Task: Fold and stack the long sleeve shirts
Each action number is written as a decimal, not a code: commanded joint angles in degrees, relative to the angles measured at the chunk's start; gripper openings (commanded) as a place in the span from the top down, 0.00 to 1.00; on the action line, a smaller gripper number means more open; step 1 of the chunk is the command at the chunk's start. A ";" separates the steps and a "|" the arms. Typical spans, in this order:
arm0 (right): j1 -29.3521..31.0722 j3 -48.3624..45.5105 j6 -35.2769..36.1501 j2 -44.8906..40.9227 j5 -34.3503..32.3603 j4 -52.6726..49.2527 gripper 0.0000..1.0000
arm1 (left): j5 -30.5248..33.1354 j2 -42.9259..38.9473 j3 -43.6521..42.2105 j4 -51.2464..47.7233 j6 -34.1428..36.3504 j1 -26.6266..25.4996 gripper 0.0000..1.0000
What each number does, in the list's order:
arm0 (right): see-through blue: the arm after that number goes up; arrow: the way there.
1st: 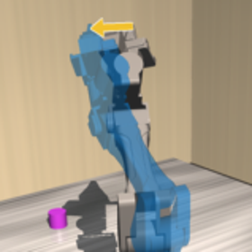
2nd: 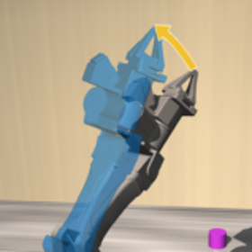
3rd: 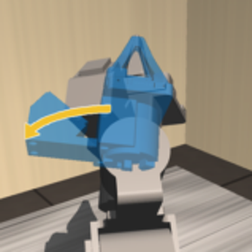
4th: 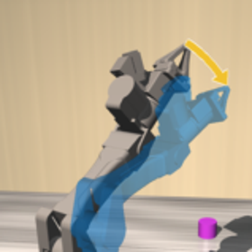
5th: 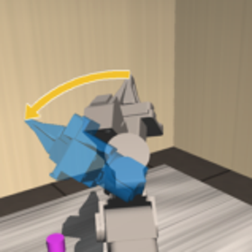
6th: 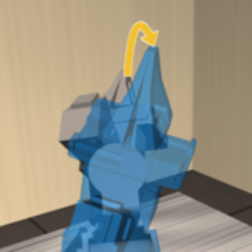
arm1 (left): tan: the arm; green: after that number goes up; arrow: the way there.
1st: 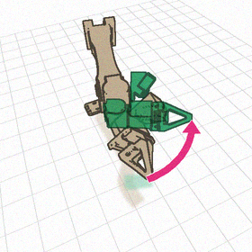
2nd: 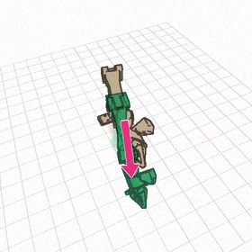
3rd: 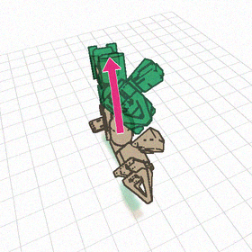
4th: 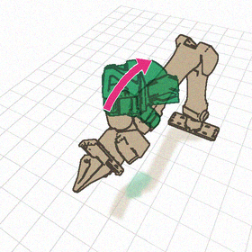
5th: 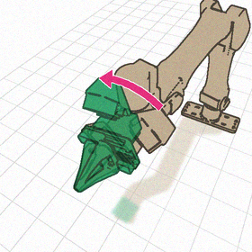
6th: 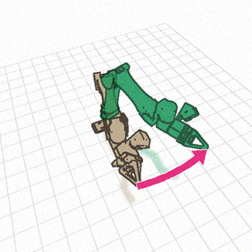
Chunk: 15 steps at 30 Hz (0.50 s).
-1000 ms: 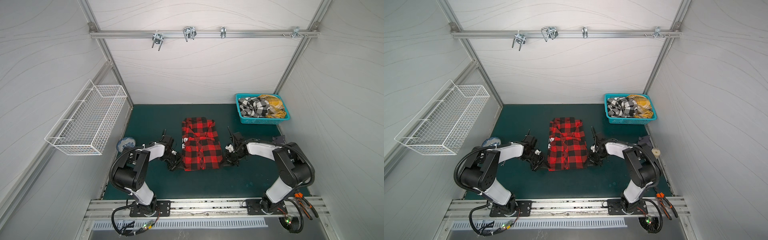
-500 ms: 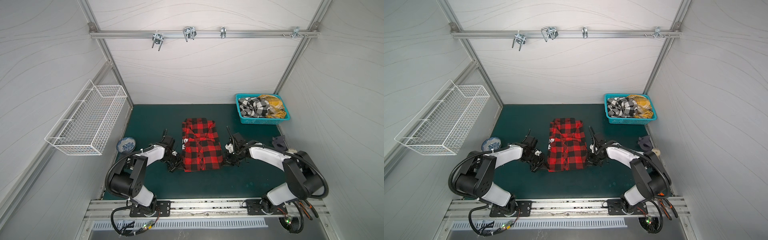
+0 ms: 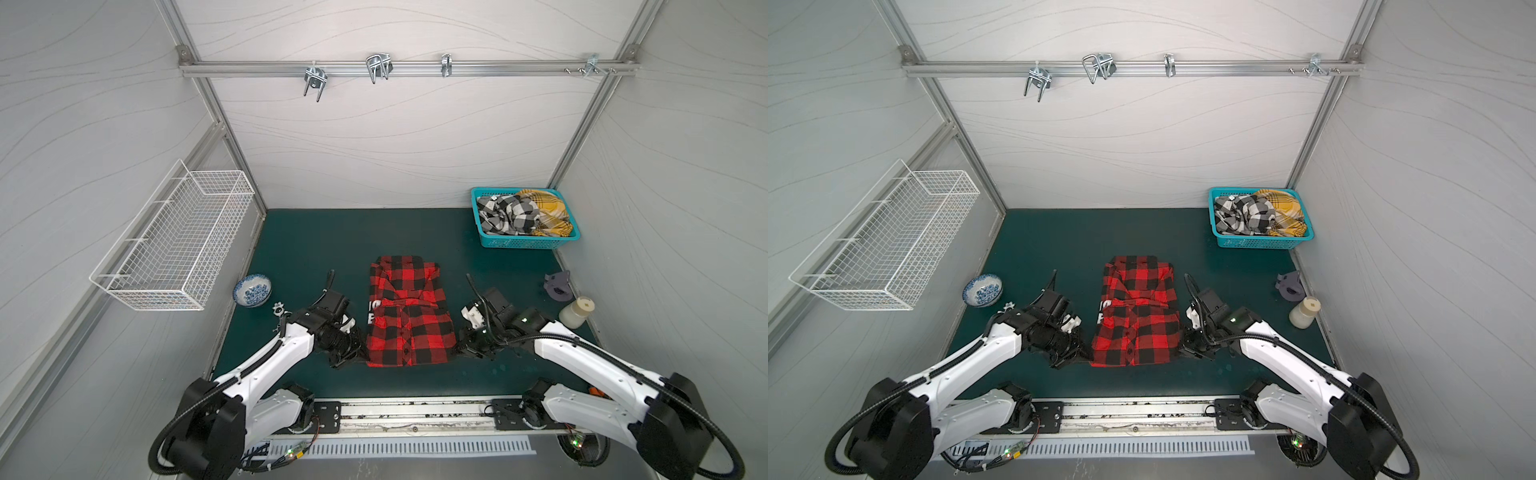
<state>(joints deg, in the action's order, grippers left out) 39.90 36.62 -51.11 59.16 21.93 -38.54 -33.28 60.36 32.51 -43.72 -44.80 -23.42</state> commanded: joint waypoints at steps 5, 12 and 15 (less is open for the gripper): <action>-0.10 4.61 -1.40 1.60 -3.22 -7.84 1.00 | 0.51 -3.69 0.79 -4.79 -4.82 0.04 1.00; -4.60 17.13 3.04 9.26 -2.42 -10.75 1.00 | 3.99 -4.52 9.97 -3.60 -9.26 0.13 1.00; -7.48 22.56 4.62 13.63 -0.54 -11.01 1.00 | 5.63 -0.99 14.92 -2.92 -9.51 1.48 1.00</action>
<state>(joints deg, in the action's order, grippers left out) 34.28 55.61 -48.45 70.22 21.15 -46.61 -31.00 57.36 42.39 -47.07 -52.64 -23.07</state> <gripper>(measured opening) 0.049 0.047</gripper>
